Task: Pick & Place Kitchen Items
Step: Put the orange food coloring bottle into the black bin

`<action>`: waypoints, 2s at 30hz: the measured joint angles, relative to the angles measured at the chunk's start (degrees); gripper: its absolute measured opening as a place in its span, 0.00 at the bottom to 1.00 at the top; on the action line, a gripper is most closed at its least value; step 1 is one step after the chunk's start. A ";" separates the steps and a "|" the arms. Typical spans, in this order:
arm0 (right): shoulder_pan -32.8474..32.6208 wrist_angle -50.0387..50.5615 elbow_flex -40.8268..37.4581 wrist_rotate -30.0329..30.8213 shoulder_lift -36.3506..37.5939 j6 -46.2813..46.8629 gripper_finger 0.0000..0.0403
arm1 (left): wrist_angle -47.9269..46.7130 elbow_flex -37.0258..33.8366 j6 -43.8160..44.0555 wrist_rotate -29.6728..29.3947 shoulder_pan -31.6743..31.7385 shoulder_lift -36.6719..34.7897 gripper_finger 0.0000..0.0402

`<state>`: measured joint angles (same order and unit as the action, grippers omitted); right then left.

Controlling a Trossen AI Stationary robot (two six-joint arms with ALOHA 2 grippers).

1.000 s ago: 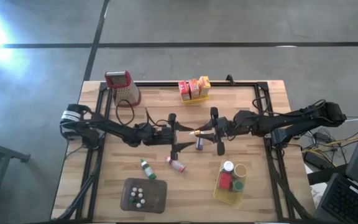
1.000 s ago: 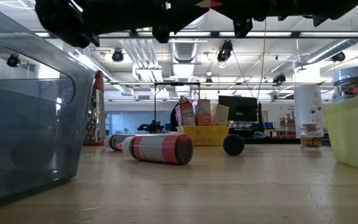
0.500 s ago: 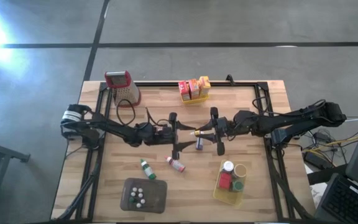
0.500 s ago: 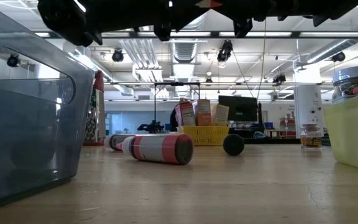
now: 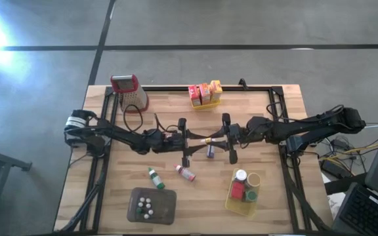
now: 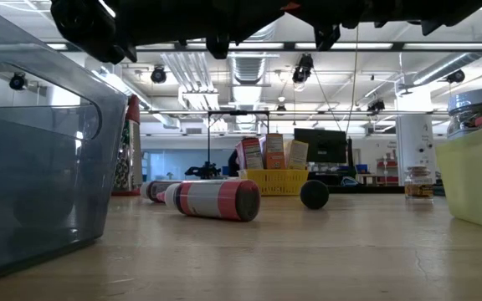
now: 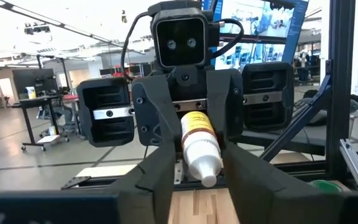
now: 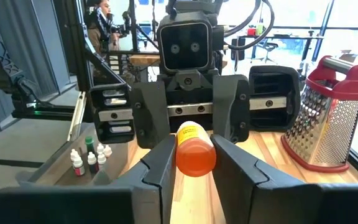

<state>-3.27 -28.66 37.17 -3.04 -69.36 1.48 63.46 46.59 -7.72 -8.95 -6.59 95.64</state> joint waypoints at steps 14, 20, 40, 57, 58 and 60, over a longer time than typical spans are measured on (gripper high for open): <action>0.00 0.42 0.00 -0.16 0.00 0.10 0.21 | -0.20 -0.04 0.04 0.42 0.00 -0.04 0.25; 0.00 0.48 0.00 -0.23 0.00 0.66 0.26 | -0.22 -0.05 0.16 0.51 0.00 -0.05 0.25; 0.00 0.49 0.00 -0.22 0.00 -0.02 0.18 | -0.07 -0.07 0.71 2.03 0.00 -0.07 0.28; 0.00 0.89 0.07 -0.09 0.13 -0.24 0.17 | 0.48 -0.04 -0.18 3.15 -0.02 -0.17 0.39; 0.00 0.91 0.07 -0.07 0.13 -0.24 0.18 | 0.48 -0.04 -0.18 3.15 -0.02 -0.19 0.39; 0.00 0.93 0.07 -0.07 0.15 -0.24 0.19 | 0.47 -0.04 -0.19 3.15 -0.02 -0.22 0.39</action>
<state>-3.27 -27.73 37.23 -3.11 -69.21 1.23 63.93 46.54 -7.92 -5.80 -6.61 95.42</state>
